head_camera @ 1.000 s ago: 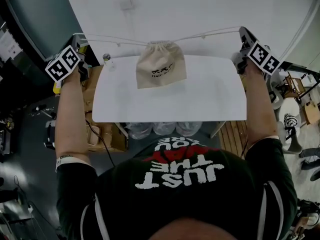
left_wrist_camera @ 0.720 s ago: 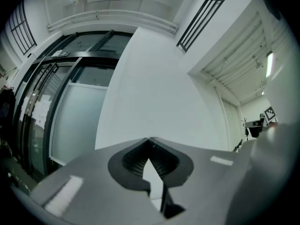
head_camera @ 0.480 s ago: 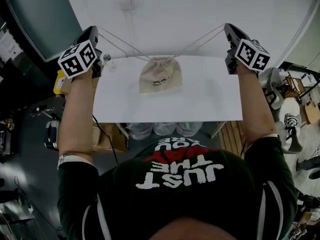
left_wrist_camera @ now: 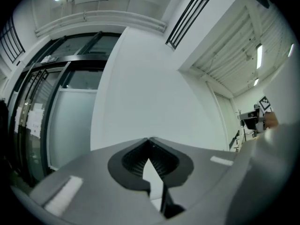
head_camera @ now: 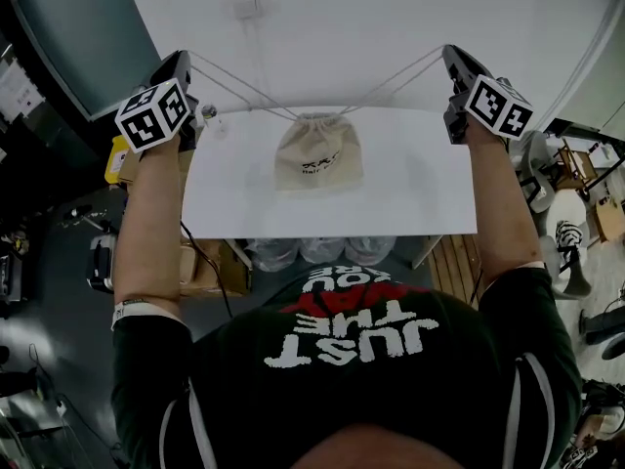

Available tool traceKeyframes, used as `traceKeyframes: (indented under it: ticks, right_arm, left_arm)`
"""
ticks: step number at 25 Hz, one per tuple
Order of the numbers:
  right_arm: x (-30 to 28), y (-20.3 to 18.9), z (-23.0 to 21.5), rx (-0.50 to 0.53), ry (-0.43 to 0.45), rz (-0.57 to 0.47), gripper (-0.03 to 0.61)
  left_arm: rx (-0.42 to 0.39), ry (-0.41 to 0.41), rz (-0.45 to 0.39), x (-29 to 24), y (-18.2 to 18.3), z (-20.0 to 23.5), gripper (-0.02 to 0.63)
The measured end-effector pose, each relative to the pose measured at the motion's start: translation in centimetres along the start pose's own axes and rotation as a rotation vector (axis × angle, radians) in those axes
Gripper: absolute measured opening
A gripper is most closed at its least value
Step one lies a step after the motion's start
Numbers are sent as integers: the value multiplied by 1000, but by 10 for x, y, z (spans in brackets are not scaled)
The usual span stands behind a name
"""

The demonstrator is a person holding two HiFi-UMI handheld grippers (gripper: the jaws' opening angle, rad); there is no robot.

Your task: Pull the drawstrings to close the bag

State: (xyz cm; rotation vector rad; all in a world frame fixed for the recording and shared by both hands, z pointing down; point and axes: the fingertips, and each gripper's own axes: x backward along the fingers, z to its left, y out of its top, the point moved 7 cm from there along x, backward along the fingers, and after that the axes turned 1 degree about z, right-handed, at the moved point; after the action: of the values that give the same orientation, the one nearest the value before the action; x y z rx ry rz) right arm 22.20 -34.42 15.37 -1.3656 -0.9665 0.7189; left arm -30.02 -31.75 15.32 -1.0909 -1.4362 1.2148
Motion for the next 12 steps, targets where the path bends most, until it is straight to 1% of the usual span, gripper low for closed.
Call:
traceKeyframes:
  ticks: [2,4,5,7,9,12]
  right_arm:
    - [13,-3,-24,-35,-71,-5,8]
    - [25,-8,-51,-83,-149,-22,8]
    - [28,-11,-61,-111,-170,-33,8]
    - [29,-18,-71,-153,-181,-46,8]
    - [27,-27,-74,-180,-219,-42,8]
    - [35,-35,-83,-219,-289,-57,8]
  left_arm:
    - [19,89,9,8,-8,29,6]
    - [73,184,16,16,-18,64,6]
    - [102,212,13,21,-23,79,6]
    - [119,231,2,26,-28,94,7]
    - [124,241,9,26,-32,95,6]
    - [194,221,18,25,-41,92,7]
